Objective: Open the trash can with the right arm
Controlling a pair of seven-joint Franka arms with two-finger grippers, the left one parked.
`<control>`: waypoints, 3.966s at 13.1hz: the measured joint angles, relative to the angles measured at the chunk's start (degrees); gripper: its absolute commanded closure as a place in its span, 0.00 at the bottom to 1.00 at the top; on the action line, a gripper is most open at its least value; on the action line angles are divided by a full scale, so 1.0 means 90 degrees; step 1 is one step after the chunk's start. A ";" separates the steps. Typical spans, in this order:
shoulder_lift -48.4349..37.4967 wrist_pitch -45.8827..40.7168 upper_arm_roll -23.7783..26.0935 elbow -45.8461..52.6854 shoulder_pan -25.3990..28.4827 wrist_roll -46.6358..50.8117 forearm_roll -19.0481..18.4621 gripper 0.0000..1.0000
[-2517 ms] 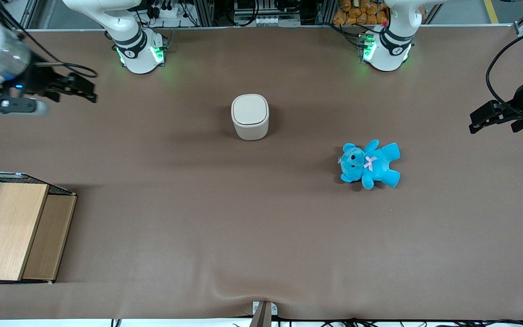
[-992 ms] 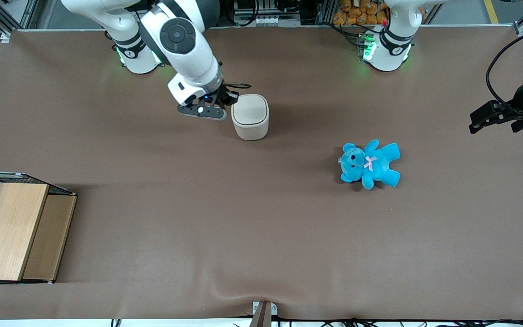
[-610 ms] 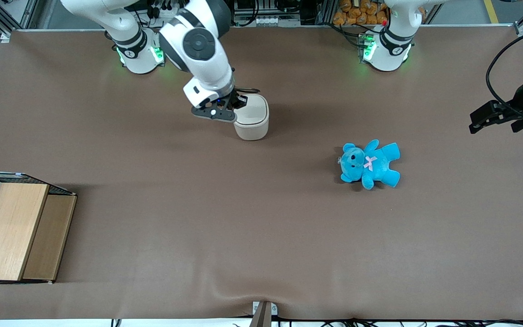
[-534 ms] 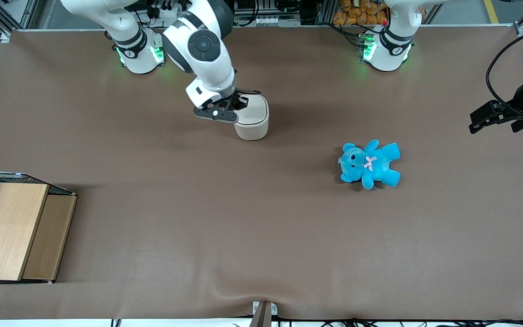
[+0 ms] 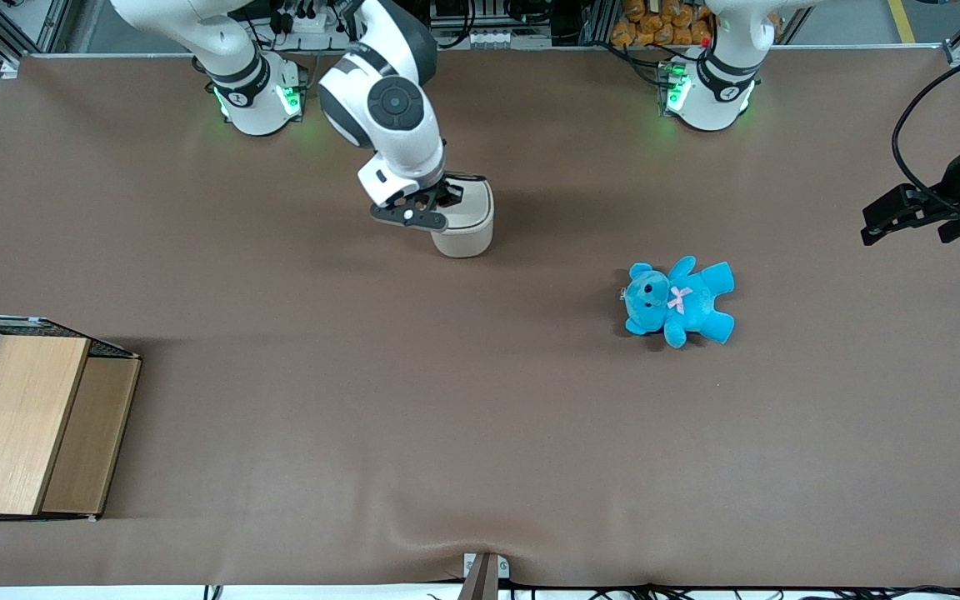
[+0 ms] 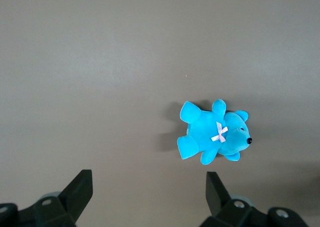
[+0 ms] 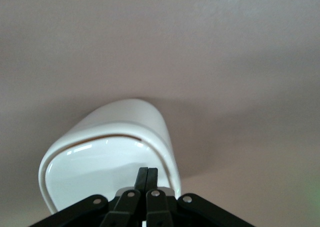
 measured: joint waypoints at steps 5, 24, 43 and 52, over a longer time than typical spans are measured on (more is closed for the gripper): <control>0.0049 0.0140 -0.0007 -0.0096 0.0110 0.0057 0.0000 1.00; 0.0042 -0.1223 -0.0023 0.1311 0.0094 0.0416 0.0427 0.01; -0.0013 -0.4210 -0.0682 0.3881 -0.2133 -0.2093 0.0478 0.00; -0.0637 -0.4813 -0.3127 0.4044 -0.2174 -0.6035 0.0461 0.00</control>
